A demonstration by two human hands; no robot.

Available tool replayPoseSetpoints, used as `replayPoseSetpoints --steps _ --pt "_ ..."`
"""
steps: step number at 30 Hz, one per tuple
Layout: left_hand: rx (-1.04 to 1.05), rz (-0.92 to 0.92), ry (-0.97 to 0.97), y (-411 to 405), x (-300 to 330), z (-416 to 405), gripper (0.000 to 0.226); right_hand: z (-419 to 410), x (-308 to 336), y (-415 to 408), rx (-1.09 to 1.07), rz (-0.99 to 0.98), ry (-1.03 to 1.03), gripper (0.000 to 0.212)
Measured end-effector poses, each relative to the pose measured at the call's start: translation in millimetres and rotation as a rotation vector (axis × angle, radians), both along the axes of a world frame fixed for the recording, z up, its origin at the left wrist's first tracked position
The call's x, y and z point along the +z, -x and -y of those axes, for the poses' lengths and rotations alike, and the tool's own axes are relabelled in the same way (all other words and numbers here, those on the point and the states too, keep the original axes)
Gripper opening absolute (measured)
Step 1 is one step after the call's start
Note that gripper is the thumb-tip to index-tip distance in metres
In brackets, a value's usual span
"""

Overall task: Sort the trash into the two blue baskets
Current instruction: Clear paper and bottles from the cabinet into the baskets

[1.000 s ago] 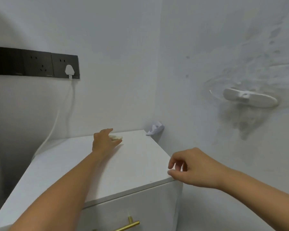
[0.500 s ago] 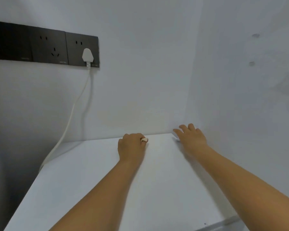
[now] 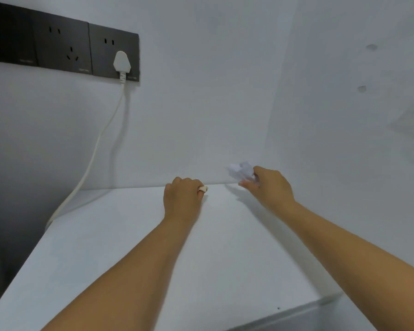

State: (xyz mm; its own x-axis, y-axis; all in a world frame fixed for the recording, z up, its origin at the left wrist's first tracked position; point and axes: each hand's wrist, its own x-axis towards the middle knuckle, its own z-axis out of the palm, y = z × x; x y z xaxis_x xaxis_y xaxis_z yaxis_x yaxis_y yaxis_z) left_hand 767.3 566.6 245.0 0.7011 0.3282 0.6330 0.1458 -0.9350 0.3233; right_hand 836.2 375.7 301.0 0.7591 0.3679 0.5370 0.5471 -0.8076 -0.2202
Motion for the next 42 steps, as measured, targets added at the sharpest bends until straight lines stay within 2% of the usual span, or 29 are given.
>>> replayPoseSetpoints --steps 3,9,11,15,17,20,25,28,30,33,39,40,42 --pt "0.003 -0.015 -0.057 2 1 -2 0.026 4 -3 27 0.072 -0.056 -0.067 0.035" --pt "-0.194 0.284 -0.245 28 4 35 0.023 81 -16 116 0.089 -0.108 -0.106 0.040" --pt "-0.282 0.342 -0.257 45 4 57 0.026 118 -23 154 0.086 -0.170 -0.250 0.039" --pt "-0.441 0.370 -0.098 103 12 103 0.030 199 -38 262 0.102 -0.340 -0.610 0.045" --pt "-0.535 0.410 -0.115 145 13 142 0.026 244 -47 314 0.103 -0.401 -0.602 0.044" --pt "-0.755 0.385 -0.131 218 3 216 0.024 316 -58 366 0.036 -0.451 -0.435 0.034" --pt "-1.179 0.211 -0.052 303 -15 362 0.020 415 -60 433 -0.105 -0.428 -0.319 0.043" --pt "-1.325 -0.024 -0.048 328 -15 444 0.013 469 -60 461 -0.165 -0.398 -0.323 0.039" --pt "-1.345 -0.178 0.020 340 -13 490 0.012 508 -65 474 -0.215 -0.389 -0.340 0.043" --pt "-1.304 -0.348 0.182 363 -14 555 0.025 573 -73 496 -0.315 -0.392 -0.369 0.047" --pt "-1.316 -0.549 0.382 410 -35 652 0.020 692 -80 556 -0.539 -0.276 -0.522 0.034" --pt "-1.325 -0.590 0.391 417 -39 664 0.020 713 -87 568 -0.586 -0.274 -0.503 0.034" --pt "-1.330 -0.661 0.372 427 -49 688 0.022 757 -103 592 -0.689 -0.412 -0.378 0.030"
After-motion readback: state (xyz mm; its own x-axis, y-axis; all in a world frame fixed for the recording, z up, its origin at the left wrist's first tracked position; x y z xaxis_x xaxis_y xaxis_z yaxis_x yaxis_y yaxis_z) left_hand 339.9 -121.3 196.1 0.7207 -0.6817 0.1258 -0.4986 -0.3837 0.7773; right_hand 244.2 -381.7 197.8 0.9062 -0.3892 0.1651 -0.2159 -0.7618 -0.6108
